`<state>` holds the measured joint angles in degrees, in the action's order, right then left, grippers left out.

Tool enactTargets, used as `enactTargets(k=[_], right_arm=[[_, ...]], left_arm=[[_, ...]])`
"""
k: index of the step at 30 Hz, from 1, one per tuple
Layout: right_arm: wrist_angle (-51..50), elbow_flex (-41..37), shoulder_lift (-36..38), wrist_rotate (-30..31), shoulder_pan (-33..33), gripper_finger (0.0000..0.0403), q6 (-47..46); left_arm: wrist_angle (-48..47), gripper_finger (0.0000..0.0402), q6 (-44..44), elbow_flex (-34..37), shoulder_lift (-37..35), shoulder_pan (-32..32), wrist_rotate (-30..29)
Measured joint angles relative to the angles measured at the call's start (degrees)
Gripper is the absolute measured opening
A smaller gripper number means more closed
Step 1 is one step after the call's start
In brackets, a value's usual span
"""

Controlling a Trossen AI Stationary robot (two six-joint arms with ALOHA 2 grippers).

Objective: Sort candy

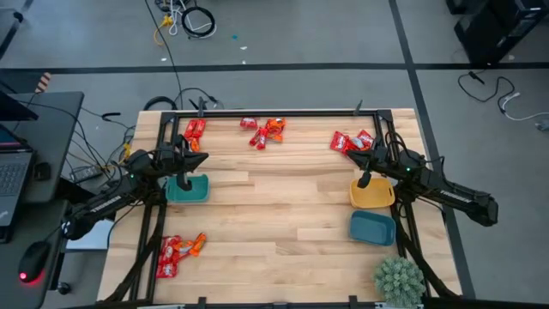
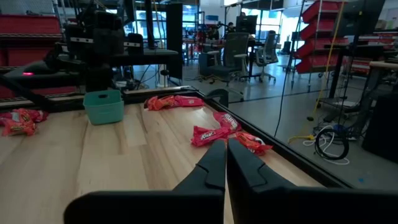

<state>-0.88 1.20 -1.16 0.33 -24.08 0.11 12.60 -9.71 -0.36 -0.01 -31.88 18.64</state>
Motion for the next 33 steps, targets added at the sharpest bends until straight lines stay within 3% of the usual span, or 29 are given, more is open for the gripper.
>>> enactTargets(k=[12, 21, 26, 33], right_arm=[[3.13, -0.01, -0.01, -0.01, 0.01, 0.0003, 0.01], [25.70, 0.97, -0.91, -1.61, 0.01, 0.0003, -3.04], [16.94, 7.67, -8.42, -3.30, 0.03, 0.0003, -8.00], [1.74, 21.40, -26.45, -0.11, 0.01, 0.0013, -11.95]], left_arm=[[0.00, 0.0008, 0.01, 0.00, 0.00, 0.00, 0.01], [5.27, 0.0008, 0.01, 0.01, 0.00, 0.00, 0.01], [5.91, 0.0008, 0.00, 0.00, 0.00, 0.00, -0.01], [5.88, 0.0008, 1.83, 0.00, 0.00, 0.00, -0.01]])
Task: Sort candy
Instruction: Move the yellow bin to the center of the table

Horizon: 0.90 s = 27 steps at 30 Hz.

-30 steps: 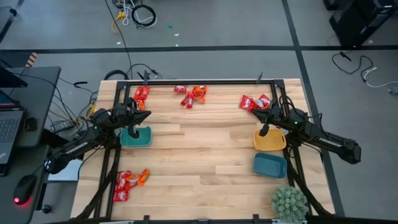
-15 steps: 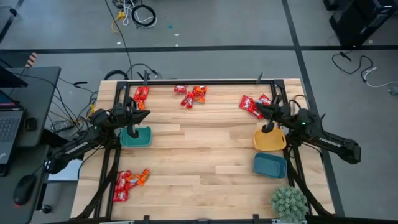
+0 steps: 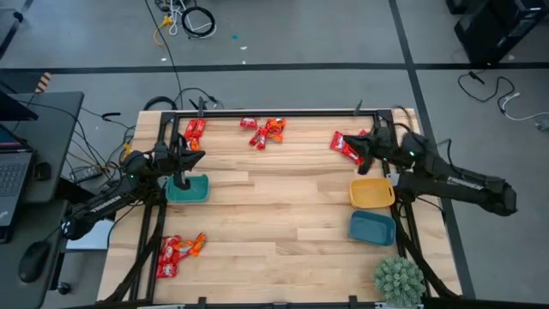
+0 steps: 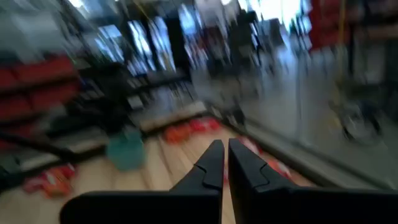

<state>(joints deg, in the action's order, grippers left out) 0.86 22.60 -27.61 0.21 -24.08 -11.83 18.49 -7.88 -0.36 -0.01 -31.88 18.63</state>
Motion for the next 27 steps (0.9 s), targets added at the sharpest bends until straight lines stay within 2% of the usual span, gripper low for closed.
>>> enactTargets(k=[5, 15, 18, 22, 24, 27], right_arm=[[-16.90, 12.60, -12.23, 3.43, 0.00, 0.0043, -0.05], [-58.83, 33.73, -30.78, 2.75, 3.27, 0.0094, -3.02], [-68.69, 36.34, -34.20, -1.14, 5.55, 0.0086, -3.73], [-75.68, 36.60, -37.92, -7.95, 9.32, 0.0038, -7.33], [-77.95, 36.58, -39.88, -8.85, 11.48, 0.0011, -8.51], [-78.90, 36.58, -42.69, -8.87, 14.41, 0.0010, -11.02]], left_arm=[[-0.05, 0.0008, 0.00, 0.00, 0.00, 0.00, 0.00], [-0.64, 0.0008, -1.20, 0.00, 0.00, 0.00, 0.04], [-0.82, 0.0008, -0.65, 0.00, 0.00, 0.00, 0.48], [-0.88, 0.0008, 0.17, 0.00, 0.00, 0.00, 0.52], [-1.09, 0.0008, 0.17, 0.00, 0.00, 0.00, 0.54], [-2.12, 0.0008, 0.13, 0.00, 0.00, 0.00, 0.56]])
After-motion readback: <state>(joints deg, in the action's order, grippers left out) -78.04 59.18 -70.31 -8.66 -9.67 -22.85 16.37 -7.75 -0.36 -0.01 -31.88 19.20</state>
